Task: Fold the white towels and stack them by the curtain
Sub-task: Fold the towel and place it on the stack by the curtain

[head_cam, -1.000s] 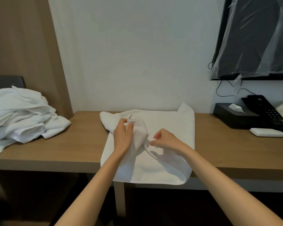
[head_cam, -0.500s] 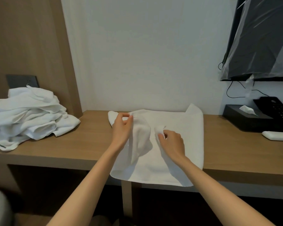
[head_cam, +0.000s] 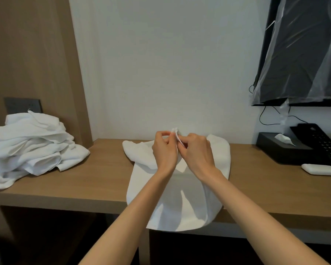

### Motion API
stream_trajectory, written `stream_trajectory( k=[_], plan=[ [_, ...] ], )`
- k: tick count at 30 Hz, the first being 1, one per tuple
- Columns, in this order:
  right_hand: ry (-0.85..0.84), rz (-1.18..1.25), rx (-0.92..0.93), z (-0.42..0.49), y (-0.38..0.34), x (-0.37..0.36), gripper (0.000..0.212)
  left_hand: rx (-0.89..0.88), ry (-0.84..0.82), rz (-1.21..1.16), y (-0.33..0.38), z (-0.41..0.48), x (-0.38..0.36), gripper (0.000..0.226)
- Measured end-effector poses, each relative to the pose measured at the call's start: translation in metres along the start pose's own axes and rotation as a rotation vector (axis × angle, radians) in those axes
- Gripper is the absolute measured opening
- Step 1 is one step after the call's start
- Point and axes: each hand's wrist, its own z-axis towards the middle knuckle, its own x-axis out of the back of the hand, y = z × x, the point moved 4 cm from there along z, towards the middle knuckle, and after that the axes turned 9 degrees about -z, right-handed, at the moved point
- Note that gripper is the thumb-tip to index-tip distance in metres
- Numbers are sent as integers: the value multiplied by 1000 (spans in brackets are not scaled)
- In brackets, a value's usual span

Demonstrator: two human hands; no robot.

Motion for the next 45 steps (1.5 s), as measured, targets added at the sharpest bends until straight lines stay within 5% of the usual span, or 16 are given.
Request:
stream_trajectory(
  k=[7, 11, 21, 25, 30, 33, 35, 45],
  plan=[
    [-83, -75, 48, 1, -1, -1, 30, 319, -96, -295, -11, 1, 2, 12],
    [-123, -80, 115, -1, -3, -2, 31, 421, -254, -335, -13, 8, 11, 29],
    [-194, 33, 71, -11, 5, -9, 32, 282, -532, 265, 4, 33, 20, 33],
    [-176, 49, 42, -13, 7, -8, 29, 384, -595, 380, 10, 36, 17, 30],
    [-109, 65, -65, -14, 14, 1, 17, 542, -540, 145, 19, 41, 9, 26],
    [-154, 50, -121, -12, 29, 6, 51, 568, -462, -73, 36, 57, 0, 26],
    [-185, 40, -190, -8, 46, 13, 52, 568, -390, -202, 50, 71, -4, 32],
    [-409, 50, -499, 47, 85, 53, 31, 269, -44, -645, 147, 146, 8, 27]
  ],
)
